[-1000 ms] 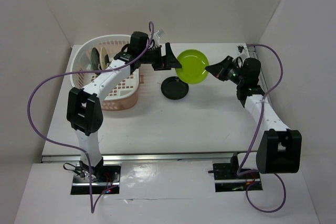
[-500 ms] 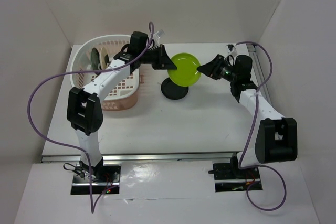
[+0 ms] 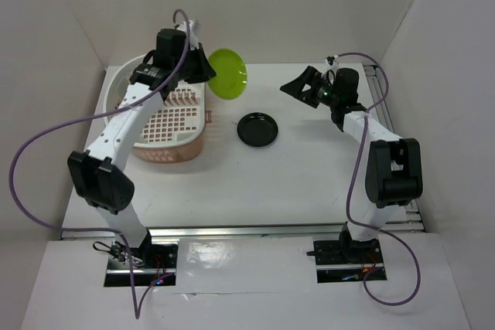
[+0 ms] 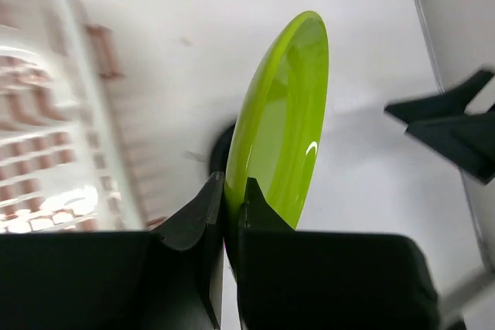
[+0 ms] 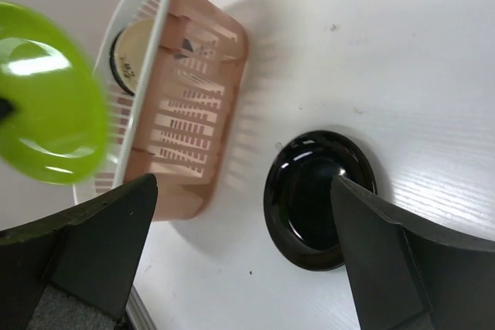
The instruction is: Load the plates into the dish rack
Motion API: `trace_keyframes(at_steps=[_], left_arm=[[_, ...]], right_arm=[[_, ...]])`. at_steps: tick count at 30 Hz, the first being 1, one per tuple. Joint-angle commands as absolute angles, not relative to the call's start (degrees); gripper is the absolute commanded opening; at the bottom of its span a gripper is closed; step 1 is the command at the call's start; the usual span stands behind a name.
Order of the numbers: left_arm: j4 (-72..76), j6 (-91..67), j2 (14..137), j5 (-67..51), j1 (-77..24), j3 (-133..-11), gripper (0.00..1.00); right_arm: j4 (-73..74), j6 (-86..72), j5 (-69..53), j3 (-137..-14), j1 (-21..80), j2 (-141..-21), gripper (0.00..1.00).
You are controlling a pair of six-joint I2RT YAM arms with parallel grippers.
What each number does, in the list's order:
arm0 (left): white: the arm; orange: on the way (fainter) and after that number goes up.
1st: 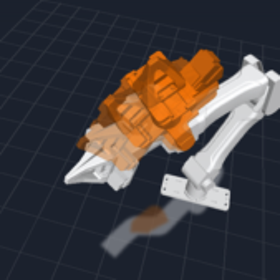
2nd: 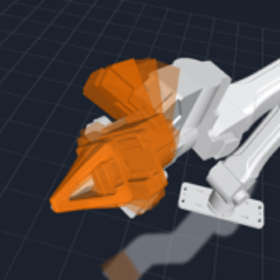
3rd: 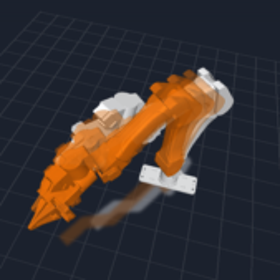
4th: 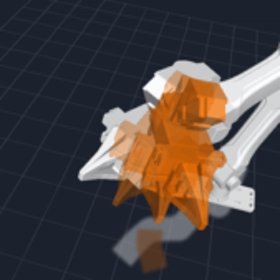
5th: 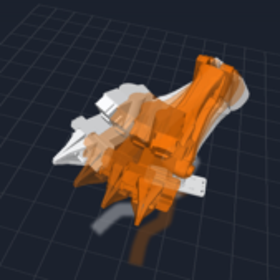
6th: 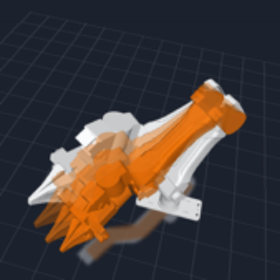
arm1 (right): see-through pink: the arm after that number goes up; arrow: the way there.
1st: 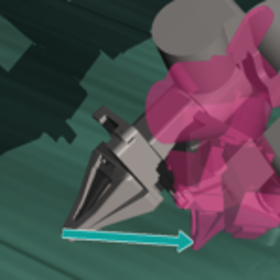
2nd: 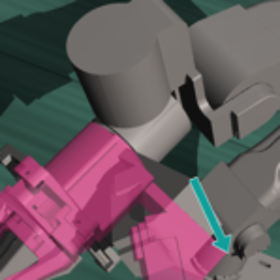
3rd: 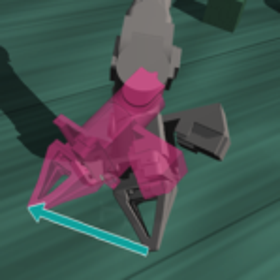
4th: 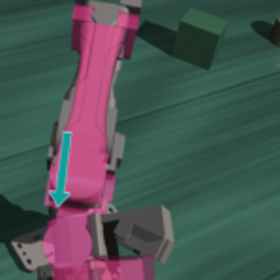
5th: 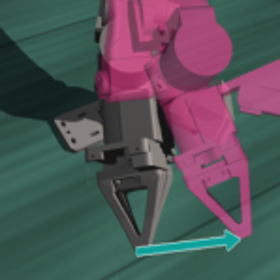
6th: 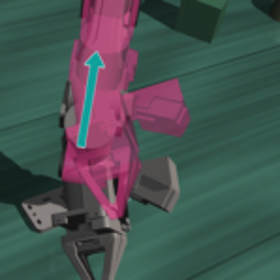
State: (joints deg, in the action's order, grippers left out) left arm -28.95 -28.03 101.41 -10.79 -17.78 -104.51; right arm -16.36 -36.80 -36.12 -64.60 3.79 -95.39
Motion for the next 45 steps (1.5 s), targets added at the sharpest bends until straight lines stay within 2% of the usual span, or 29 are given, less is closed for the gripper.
trace_keyframes(at_steps=[1,2,8,13,18,31,45], left_arm=[[-28.6,-21.8,93.0,8.8,-17.6,-106.5,0.00],[-27.1,-20.1,92.5,14.1,-17.6,-105.6,0.00],[-23.2,-14.7,91.8,28.4,-15.7,-102.5,0.00],[-16.4,-8.0,91.8,34.8,-14.6,-97.3,0.00],[-12.7,-1.8,97.0,40.1,-14.0,-97.8,0.00],[-5.7,6.4,106.6,45.7,-12.9,-99.8,0.00],[-7.6,-0.2,113.5,44.6,-11.8,-99.8,0.00]], right_arm=[[-18.8,-38.3,-36.7,-68.0,4.3,-99.0,1.00],[-19.5,-38.9,-37.4,-68.0,4.3,-100.5,1.00],[-20.2,-38.9,-38.1,-68.6,4.8,-102.2,1.00],[-20.7,-38.9,-38.1,-68.0,4.8,-102.2,1.00],[-21.8,-38.9,-38.6,-67.0,4.8,-102.2,1.00],[-21.8,-39.5,-39.6,-67.0,4.8,-102.7,1.00],[-23.5,-40.5,-41.4,-67.5,4.8,-104.5,1.00]])
